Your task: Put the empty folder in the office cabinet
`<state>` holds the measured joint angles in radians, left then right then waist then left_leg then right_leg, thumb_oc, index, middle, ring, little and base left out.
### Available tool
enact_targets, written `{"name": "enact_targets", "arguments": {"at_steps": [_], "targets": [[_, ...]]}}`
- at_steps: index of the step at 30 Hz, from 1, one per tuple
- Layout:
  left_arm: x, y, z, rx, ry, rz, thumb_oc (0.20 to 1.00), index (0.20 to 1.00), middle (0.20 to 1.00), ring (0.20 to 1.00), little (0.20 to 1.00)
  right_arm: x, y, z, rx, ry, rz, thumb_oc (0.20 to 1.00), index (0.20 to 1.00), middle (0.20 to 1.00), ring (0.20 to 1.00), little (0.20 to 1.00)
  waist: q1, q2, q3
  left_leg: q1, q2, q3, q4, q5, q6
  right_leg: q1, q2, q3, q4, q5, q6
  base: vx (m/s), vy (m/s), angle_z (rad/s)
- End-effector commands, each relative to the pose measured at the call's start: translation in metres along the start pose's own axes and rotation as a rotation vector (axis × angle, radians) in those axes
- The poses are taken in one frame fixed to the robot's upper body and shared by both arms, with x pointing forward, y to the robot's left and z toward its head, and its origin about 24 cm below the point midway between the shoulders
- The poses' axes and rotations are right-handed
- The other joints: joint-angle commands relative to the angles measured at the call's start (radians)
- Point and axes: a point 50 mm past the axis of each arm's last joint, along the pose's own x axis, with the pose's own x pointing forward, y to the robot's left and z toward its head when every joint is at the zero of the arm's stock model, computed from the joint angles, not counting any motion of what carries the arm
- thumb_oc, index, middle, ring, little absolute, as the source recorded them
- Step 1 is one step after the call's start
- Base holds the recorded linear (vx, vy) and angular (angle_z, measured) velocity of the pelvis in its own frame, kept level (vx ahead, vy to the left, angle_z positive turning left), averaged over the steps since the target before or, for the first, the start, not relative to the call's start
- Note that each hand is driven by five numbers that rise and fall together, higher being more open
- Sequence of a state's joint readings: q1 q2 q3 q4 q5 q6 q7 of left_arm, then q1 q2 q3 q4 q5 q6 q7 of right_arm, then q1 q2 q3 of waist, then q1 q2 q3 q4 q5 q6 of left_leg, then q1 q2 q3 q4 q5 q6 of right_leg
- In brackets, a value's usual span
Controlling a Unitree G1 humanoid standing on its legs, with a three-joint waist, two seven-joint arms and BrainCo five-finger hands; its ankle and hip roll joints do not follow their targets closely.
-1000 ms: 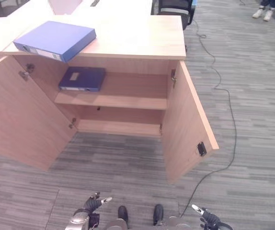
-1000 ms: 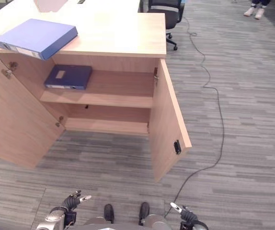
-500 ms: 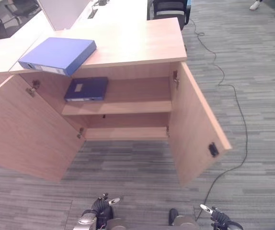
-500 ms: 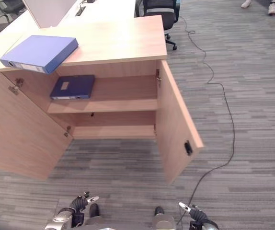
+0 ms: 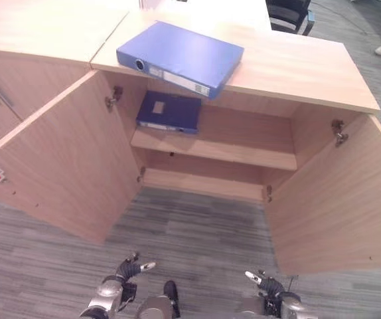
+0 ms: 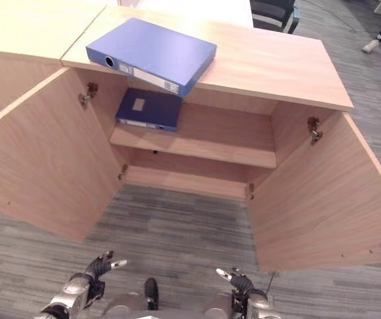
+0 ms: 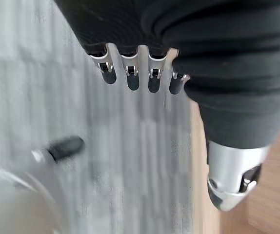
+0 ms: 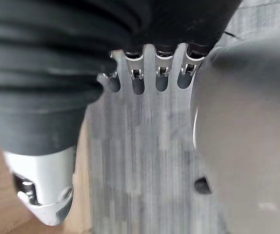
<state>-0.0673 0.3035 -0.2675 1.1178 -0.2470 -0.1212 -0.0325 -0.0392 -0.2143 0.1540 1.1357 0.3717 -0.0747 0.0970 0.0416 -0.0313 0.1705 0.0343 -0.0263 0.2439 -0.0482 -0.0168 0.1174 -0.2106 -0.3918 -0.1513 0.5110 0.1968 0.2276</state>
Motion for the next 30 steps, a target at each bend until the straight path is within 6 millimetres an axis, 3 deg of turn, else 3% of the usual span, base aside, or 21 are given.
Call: {"name": "enact_targets", "arguments": {"at_steps": [1, 2, 5, 8, 10, 12, 13, 15, 16, 17, 19, 21, 22, 23, 24, 27, 30], "targets": [[0.004, 0.0, 0.019, 0.005, -0.071, 0.002, 1.0, 1.0, 1.0, 1.0, 1.0, -0.004, -0.024, -0.003, -0.018, 0.026, -0.059, 1.0, 1.0, 1.0, 1.0, 1.0, -0.026, 0.046, 0.015, -0.014, 0.132, -0.082, -0.014, 0.036, -0.159, 0.089, 0.205, 0.047, -0.207, -0.18, -0.024, 0.23, 0.017, 0.53], [0.004, 0.002, 0.017, 0.01, -0.058, 0.007, 1.0, 1.0, 1.0, 1.0, 1.0, -0.005, -0.027, -0.003, -0.001, 0.026, -0.075, 1.0, 1.0, 1.0, 1.0, 1.0, -0.032, 0.04, 0.02, 0.013, 0.12, -0.088, -0.019, 0.007, -0.159, 0.072, 0.21, 0.035, -0.303, -0.186, -0.037, 0.36, -0.103, 0.56], [0.003, 0.002, 0.014, -0.003, -0.054, 0.016, 1.0, 1.0, 1.0, 1.0, 1.0, -0.005, -0.034, 0.0, 0.028, 0.023, -0.105, 1.0, 1.0, 1.0, 1.0, 1.0, -0.063, 0.041, 0.046, 0.077, 0.118, -0.127, 0.011, -0.067, -0.17, -0.028, 0.166, 0.047, -0.468, -0.086, -0.008, 0.45, -0.164, 0.27], [0.002, -0.003, 0.007, 0.032, -0.036, -0.015, 1.0, 1.0, 1.0, 1.0, 1.0, -0.015, -0.055, -0.018, 0.04, 0.079, -0.16, 1.0, 1.0, 1.0, 1.0, 1.0, -0.107, 0.046, 0.038, 0.159, 0.089, -0.178, 0.066, -0.16, -0.179, -0.013, 0.129, 0.042, -0.491, -0.044, 0.007, 0.54, -0.153, 0.52], [0.003, -0.008, 0.008, 0.01, -0.039, -0.021, 1.0, 1.0, 1.0, 1.0, 1.0, -0.019, -0.066, -0.021, 0.046, 0.095, -0.194, 1.0, 1.0, 1.0, 1.0, 1.0, -0.123, 0.069, 0.024, 0.169, 0.107, -0.204, 0.106, -0.16, -0.205, 0.004, 0.131, 0.037, -0.461, -0.049, -0.006, 0.41, -0.257, 0.98], [0.003, -0.01, 0.01, -0.022, -0.046, -0.02, 1.0, 1.0, 1.0, 1.0, 1.0, -0.02, -0.071, -0.018, 0.037, 0.083, -0.201, 1.0, 1.0, 1.0, 1.0, 1.0, -0.132, 0.088, 0.016, 0.158, 0.141, -0.215, 0.169, -0.098, -0.246, 0.015, 0.153, 0.018, -0.42, -0.088, -0.038, 0.27, -0.296, 0.73], [0.004, -0.012, 0.011, -0.025, -0.047, -0.022, 1.0, 1.0, 1.0, 1.0, 1.0, -0.02, -0.073, -0.012, 0.035, 0.062, -0.204, 1.0, 1.0, 1.0, 1.0, 1.0, -0.137, 0.096, 0.015, 0.142, 0.165, -0.219, 0.216, -0.022, -0.279, 0.027, 0.173, 0.007, -0.397, -0.122, -0.065, 0.21, -0.244, 0.11], [0.004, -0.015, 0.011, -0.033, -0.052, -0.027, 1.0, 1.0, 1.0, 1.0, 1.0, -0.02, -0.075, -0.009, 0.041, 0.05, -0.206, 1.0, 1.0, 1.0, 1.0, 1.0, -0.142, 0.102, 0.011, 0.129, 0.185, -0.221, 0.252, 0.034, -0.292, 0.039, 0.197, 0.004, -0.384, -0.159, -0.09, 0.21, -0.248, -0.37], [0.004, -0.016, 0.013, -0.037, -0.057, -0.032, 1.0, 1.0, 1.0, 1.0, 1.0, -0.021, -0.077, -0.007, 0.051, 0.037, -0.212, 1.0, 1.0, 1.0, 1.0, 1.0, -0.143, 0.096, 0.011, 0.078, 0.204, -0.225, 0.359, 0.128, -0.308, 0.066, 0.209, 0.003, -0.384, -0.188, -0.114, 0.25, -0.448, -0.26], [0.006, -0.018, 0.021, -0.049, -0.081, -0.039, 1.0, 1.0, 1.0, 1.0, 1.0, -0.021, -0.081, -0.003, 0.059, 0.022, -0.222, 1.0, 1.0, 1.0, 1.0, 1.0, -0.145, 0.063, 0.03, -0.017, 0.206, -0.208, 0.519, 0.171, -0.291, 0.101, 0.214, 0.022, -0.394, -0.219, -0.155, 0.23, -0.461, -0.07], [0.006, -0.02, 0.021, -0.05, -0.081, -0.038, 1.0, 1.0, 1.0, 1.0, 1.0, -0.022, -0.083, -0.003, 0.053, 0.029, -0.23, 1.0, 1.0, 1.0, 1.0, 1.0, -0.144, 0.054, 0.033, -0.041, 0.213, -0.192, 0.542, 0.169, -0.282, 0.124, 0.219, 0.034, -0.405, -0.233, -0.166, 0.18, -0.23, 0.18], [0.006, -0.025, 0.021, -0.047, -0.08, -0.05, 1.0, 1.0, 1.0, 1.0, 1.0, -0.025, -0.089, -0.007, 0.064, 0.043, -0.252, 1.0, 1.0, 1.0, 1.0, 1.0, -0.131, 0.067, 0.031, -0.062, 0.24, -0.159, 0.384, 0.123, -0.274, 0.173, 0.224, 0.031, -0.447, -0.243, -0.146, 0.34, 0.021, -0.01], [0.005, -0.027, 0.018, -0.042, -0.072, -0.059, 1.0, 1.0, 1.0, 1.0, 1.0, -0.024, -0.09, -0.004, 0.055, 0.038, -0.253, 1.0, 1.0, 1.0, 1.0, 1.0, -0.112, 0.078, 0.024, -0.077, 0.21, -0.185, 0.269, 0.089, -0.271, 0.189, 0.231, 0.042, -0.464, -0.242, -0.133, 0.28, 0.085, -0.15], [0.005, -0.027, 0.017, -0.042, -0.071, -0.059, 1.0, 1.0, 1.0, 1.0, 1.0, -0.024, -0.09, -0.004, 0.055, 0.038, -0.253, 1.0, 1.0, 1.0, 1.0, 1.0, -0.111, 0.077, 0.026, -0.071, 0.209, -0.184, 0.267, 0.088, -0.27, 0.193, 0.23, 0.043, -0.464, -0.244, -0.133, 0.23, 0.068, 0.02], [0.005, -0.027, 0.015, -0.047, -0.065, -0.057, 1.0, 1.0, 1.0, 1.0, 1.0, -0.022, -0.085, -0.001, 0.037, 0.032, -0.235, 1.0, 1.0, 1.0, 1.0, 1.0, -0.095, 0.082, 0.023, -0.081, 0.166, -0.221, 0.211, 0.05, -0.264, 0.206, 0.243, 0.061, -0.476, -0.244, -0.125, 0.13, 0.039, -0.12], [0.004, -0.025, 0.009, -0.052, -0.043, -0.047, 1.0, 1.0, 1.0, 1.0, 1.0, -0.019, -0.077, -0.001, 0.017, 0.032, -0.211, 1.0, 1.0, 1.0, 1.0, 1.0, -0.084, 0.077, 0.015, -0.069, 0.158, -0.206, 0.203, 0.02, -0.265, 0.244, 0.235, 0.068, -0.499, -0.241, -0.115, 0.15, 0.065, -0.86], [0.001, -0.021, -0.004, -0.042, -0.001, -0.037, 1.0, 1.0, 1.0, 1.0, 1.0, -0.017, -0.065, -0.01, 0.024, 0.053, -0.176, 1.0, 1.0, 1.0, 1.0, 1.0, -0.076, 0.068, -0.008, -0.007, 0.129, -0.218, 0.116, -0.019, -0.23, 0.265, 0.226, 0.096, -0.507, -0.224, -0.093, 0.22, 0.232, -0.65]]}}
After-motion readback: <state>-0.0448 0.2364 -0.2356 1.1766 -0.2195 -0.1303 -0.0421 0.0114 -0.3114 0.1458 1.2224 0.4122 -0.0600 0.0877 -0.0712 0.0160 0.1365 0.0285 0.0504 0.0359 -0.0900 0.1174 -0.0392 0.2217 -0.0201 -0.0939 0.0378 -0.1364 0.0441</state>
